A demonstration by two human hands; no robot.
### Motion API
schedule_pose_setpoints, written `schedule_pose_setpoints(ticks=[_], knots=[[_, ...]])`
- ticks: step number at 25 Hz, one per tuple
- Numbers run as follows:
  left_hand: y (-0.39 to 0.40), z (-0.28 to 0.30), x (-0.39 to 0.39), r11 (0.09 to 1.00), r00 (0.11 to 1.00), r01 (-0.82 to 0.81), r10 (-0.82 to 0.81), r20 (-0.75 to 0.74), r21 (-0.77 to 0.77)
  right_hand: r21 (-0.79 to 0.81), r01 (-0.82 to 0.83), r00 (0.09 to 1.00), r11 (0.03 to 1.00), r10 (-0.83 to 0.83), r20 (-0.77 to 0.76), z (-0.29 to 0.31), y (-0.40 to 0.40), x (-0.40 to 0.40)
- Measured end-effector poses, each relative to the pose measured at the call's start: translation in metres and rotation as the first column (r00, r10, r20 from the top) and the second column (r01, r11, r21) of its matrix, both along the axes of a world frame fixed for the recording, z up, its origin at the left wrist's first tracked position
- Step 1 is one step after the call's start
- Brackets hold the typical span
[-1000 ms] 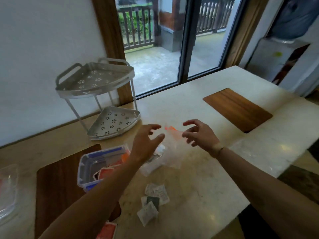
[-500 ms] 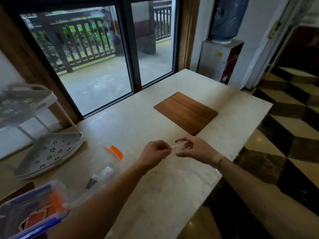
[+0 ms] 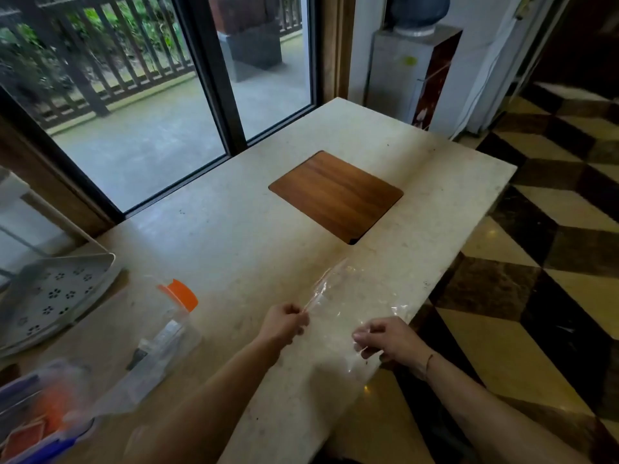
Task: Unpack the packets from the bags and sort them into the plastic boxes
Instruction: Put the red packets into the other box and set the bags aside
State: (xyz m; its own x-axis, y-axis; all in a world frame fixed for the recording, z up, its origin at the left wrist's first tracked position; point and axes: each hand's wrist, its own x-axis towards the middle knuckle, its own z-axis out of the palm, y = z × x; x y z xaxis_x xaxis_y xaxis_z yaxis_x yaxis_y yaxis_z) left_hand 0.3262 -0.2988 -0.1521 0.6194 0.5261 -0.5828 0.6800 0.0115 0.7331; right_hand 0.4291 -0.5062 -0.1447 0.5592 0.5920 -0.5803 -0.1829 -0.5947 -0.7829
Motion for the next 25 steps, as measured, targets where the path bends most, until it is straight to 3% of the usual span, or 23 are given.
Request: schedule_pose_setpoints(ticks=[9, 17, 25], knots=[[0.008, -0.043, 0.011, 0.984, 0.986, 0.110, -0.091, -0.136, 0.138, -0.125, 0.106, 0.993, 0.987, -0.099, 0.057, -0.050, -0.004, 0.003], [0.000, -0.067, 0.023, 0.873, 0.935, 0.343, -0.280, -0.219, 0.347, -0.428, -0.024, 0.964, 0.904, 0.133, 0.228, -0.061, -0.001, 0.003], [0.003, -0.074, 0.016, 0.837, 0.939, 0.339, -0.272, -0.211, 0.429, -0.556, -0.039, 0.871, 0.831, 0.300, 0.388, -0.054, -0.002, 0.003]])
